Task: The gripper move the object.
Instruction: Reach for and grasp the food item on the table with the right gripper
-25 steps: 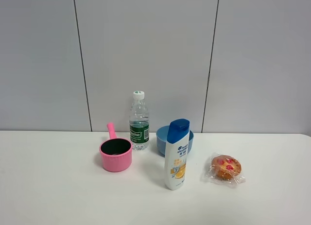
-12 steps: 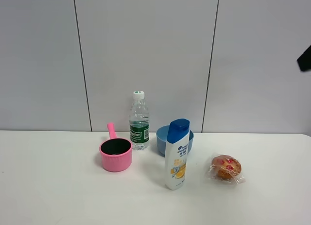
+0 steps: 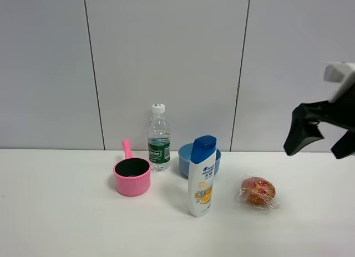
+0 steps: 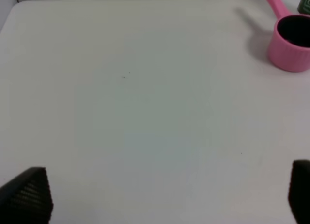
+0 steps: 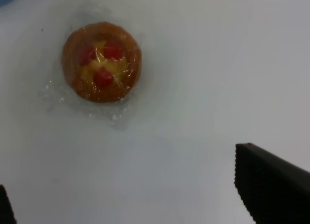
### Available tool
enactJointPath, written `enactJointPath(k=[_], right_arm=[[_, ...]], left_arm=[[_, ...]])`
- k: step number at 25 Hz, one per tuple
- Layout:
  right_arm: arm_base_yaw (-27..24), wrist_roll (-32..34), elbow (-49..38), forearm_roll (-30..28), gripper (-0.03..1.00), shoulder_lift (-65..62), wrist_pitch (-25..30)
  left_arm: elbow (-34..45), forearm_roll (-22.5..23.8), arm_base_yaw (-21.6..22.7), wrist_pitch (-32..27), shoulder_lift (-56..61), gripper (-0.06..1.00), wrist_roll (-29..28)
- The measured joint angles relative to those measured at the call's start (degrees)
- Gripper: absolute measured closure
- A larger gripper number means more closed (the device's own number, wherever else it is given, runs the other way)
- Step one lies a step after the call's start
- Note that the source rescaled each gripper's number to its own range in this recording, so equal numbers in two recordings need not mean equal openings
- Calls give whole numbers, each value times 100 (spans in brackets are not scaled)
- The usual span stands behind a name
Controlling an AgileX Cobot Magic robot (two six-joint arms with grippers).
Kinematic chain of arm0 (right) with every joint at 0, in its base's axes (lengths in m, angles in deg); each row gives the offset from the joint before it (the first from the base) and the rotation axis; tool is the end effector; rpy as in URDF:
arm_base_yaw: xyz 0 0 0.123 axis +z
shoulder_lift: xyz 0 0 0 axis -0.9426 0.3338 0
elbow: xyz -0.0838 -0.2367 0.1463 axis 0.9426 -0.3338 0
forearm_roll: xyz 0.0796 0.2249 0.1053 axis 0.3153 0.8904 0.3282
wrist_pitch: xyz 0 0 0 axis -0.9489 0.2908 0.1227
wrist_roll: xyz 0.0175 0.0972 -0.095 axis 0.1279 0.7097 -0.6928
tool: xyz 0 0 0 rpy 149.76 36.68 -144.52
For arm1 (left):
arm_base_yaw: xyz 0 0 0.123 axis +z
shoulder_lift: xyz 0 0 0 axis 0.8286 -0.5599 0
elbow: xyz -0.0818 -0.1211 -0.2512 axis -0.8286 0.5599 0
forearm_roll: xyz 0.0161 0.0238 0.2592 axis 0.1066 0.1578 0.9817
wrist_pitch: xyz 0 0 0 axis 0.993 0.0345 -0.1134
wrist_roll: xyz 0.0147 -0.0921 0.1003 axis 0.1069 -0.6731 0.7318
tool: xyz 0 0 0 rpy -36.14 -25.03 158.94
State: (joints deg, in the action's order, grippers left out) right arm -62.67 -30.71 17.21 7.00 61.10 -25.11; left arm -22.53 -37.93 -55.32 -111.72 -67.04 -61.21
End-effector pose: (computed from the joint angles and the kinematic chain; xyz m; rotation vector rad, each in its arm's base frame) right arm 0.3087 0.0640 0.2041 -0.1177 2.6630 0.2802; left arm 0.0372 -0.0026 0.2646 -0.0101 2.0206 -0.0218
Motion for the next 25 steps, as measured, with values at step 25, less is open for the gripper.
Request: enactJointPath(k=[25], right_arm=[[733, 273, 1488, -766, -3, 2788, -566]], left_arm=[[0, 0, 0, 0, 0, -6, 0]])
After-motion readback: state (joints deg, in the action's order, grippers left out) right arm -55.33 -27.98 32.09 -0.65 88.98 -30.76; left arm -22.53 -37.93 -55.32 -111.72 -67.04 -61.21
